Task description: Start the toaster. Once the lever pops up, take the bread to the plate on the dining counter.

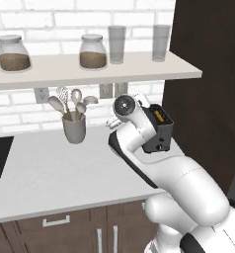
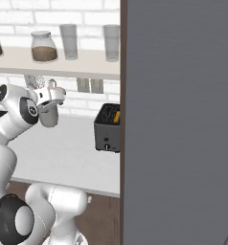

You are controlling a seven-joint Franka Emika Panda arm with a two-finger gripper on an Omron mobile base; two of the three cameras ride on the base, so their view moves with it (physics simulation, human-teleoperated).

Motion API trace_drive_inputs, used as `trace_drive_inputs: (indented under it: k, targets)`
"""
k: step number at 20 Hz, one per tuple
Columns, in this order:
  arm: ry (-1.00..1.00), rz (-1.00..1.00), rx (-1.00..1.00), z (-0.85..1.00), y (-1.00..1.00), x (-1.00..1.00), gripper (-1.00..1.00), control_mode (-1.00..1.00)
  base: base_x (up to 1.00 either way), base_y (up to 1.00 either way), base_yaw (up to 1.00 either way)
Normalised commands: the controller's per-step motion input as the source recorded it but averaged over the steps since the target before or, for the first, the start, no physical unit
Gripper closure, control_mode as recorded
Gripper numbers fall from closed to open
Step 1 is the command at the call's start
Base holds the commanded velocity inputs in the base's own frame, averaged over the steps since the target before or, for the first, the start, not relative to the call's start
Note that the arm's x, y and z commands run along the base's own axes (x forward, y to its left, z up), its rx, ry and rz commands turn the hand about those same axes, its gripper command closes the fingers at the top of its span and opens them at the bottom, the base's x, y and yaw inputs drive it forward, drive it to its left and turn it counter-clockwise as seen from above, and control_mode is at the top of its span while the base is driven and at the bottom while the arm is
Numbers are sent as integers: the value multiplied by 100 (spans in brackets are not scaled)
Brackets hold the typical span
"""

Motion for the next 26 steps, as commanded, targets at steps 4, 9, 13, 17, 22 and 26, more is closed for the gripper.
trace_drive_inputs:
  k: [4,9,13,17,22,26]
  targets:
    - [0,0,0,0,0,0,-100,-100,0,0,0]
    - [0,0,0,0,0,0,-100,-100,0,0,0]
    - [0,0,0,0,0,0,-100,-100,0,0,0]
    - [0,0,0,0,0,0,-100,-100,0,0,0]
    - [0,0,0,0,0,0,-100,-100,0,0,0]
    - [0,0,0,0,0,0,-100,-100,0,0,0]
